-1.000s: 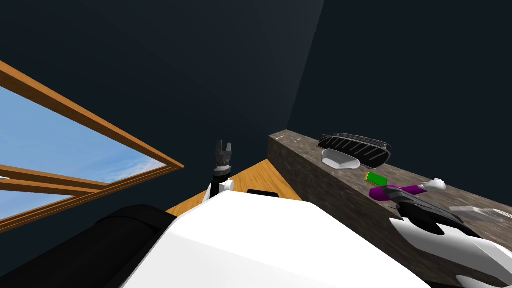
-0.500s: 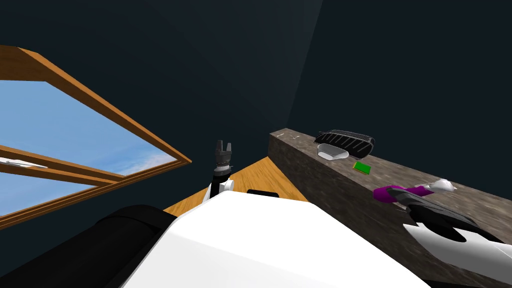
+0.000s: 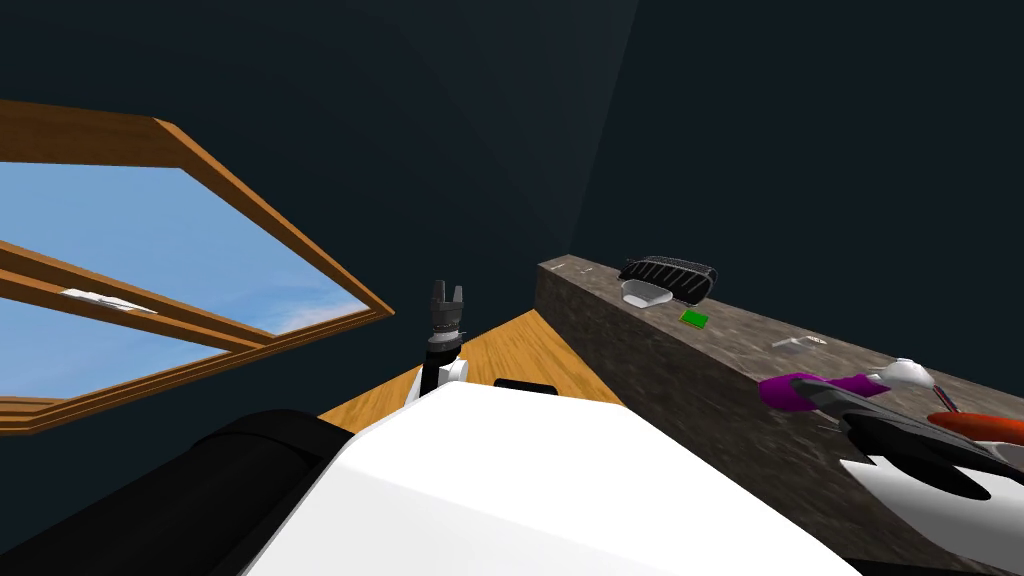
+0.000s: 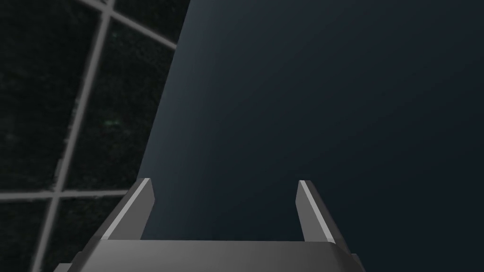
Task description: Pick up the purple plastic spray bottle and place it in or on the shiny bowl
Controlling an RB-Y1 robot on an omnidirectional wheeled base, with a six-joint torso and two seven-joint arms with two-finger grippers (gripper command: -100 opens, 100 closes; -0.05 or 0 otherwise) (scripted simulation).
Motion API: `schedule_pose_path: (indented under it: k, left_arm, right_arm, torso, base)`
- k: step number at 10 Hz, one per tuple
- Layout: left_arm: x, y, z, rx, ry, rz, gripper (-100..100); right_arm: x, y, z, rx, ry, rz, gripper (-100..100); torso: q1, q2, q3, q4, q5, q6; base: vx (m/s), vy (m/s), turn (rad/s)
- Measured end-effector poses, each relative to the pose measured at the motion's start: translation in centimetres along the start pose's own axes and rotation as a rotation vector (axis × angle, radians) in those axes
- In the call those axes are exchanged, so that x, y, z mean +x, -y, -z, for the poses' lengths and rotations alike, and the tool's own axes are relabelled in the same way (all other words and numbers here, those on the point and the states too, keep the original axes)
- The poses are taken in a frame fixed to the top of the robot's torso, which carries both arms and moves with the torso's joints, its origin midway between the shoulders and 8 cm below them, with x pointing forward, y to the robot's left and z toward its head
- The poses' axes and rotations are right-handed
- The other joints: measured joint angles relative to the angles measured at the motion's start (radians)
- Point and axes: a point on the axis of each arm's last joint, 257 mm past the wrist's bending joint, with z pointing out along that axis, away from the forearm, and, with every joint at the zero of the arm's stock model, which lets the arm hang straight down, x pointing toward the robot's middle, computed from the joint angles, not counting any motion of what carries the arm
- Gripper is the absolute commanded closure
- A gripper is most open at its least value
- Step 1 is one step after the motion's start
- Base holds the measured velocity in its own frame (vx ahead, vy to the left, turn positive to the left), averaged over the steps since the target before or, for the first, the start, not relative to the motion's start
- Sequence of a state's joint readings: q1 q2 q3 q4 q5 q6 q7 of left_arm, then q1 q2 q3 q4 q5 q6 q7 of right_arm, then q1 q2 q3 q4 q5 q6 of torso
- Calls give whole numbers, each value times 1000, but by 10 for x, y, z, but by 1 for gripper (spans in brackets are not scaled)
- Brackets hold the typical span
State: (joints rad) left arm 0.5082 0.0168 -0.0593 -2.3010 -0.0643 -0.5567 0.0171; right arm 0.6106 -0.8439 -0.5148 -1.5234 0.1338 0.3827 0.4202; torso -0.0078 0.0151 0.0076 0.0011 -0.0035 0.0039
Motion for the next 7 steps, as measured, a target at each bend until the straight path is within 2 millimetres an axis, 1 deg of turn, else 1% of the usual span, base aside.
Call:
schedule_pose_path:
  k: [1, 2, 5, 7]
  left_arm:
    - [0, 0, 0, 0, 0, 0, 0]
    - [0, 0, 0, 0, 0, 0, 0]
    - [0, 0, 0, 0, 0, 0, 0]
    - [0, 0, 0, 0, 0, 0, 0]
  right_arm:
    - [-6, 2, 0, 3, 1, -3, 100]
    - [-15, 5, 0, 5, 5, -7, 100]
    - [-37, 8, 1, 11, 24, -26, 100]
    - [-56, 10, 2, 13, 41, -42, 100]
  torso:
    - [-6, 0, 0, 0, -1, 0]
    - [-10, -2, -1, 0, -2, 1]
    - [-14, -5, -3, -1, -4, 0]
    - [-15, -7, -3, -1, -4, 0]
  base:
    - [-152, -227, -18]
    - [-96, -225, -18]
    - [-116, -269, -22]
    - [-86, -264, -23]
